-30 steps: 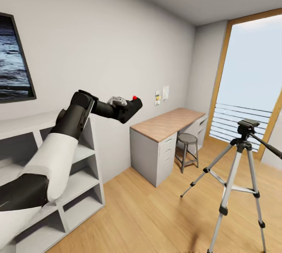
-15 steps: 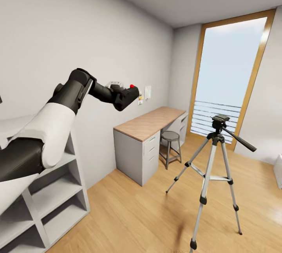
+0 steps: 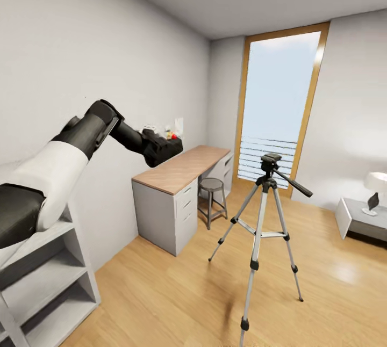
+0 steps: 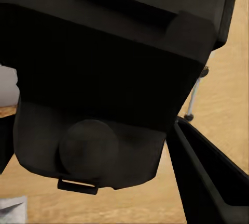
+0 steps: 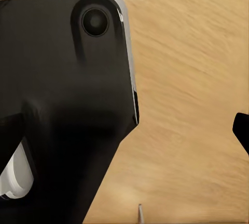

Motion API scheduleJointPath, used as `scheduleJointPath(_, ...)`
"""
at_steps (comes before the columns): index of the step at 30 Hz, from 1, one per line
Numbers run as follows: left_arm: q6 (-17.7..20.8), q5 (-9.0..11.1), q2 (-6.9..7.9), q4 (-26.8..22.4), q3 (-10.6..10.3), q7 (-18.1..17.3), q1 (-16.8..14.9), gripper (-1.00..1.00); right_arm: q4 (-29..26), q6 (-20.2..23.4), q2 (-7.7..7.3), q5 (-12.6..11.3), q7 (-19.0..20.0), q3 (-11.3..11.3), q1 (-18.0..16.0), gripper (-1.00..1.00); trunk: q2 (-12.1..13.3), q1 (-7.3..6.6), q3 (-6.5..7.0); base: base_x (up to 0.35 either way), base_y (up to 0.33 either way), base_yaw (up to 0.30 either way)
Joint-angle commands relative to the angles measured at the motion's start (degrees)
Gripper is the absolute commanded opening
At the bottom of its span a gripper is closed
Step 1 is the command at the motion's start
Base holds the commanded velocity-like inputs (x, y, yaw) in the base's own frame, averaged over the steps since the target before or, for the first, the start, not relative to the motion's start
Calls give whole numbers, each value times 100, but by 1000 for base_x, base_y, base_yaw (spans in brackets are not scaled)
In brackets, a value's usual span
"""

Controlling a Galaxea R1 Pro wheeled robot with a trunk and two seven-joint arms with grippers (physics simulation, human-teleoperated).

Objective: Attach the digital camera to the camera tripod in the bedroom.

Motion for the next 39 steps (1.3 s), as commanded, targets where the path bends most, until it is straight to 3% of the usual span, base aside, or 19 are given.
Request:
scheduleJointPath(1,44,-44,37,-13,-66,-130,-2,-100,15,-35,-1,26,-12,-39,-3,100,-3,2,0,0,0,-300)
scheduleJointPath(9,44,-43,123,-44,-220,-400,-2,-100,15,-35,-1,23,-12,-39,-4,100,-3,2,0,0,0,-300)
scheduleJointPath(18,44,-43,241,-705,-252,-832,4,-100,15,-35,-1,25,-12,-39,-4,100,-3,2,0,0,0,-294)
scheduleJointPath(23,44,-43,274,-817,-252,-949,5,-100,15,-35,-1,25,-12,-39,-3,100,-3,2,0,0,34,-217)
scheduleJointPath(39,44,-43,283,-834,-256,-967,5,-100,15,-35,-1,23,-12,-39,-4,100,-3,2,0,0,286,-224)
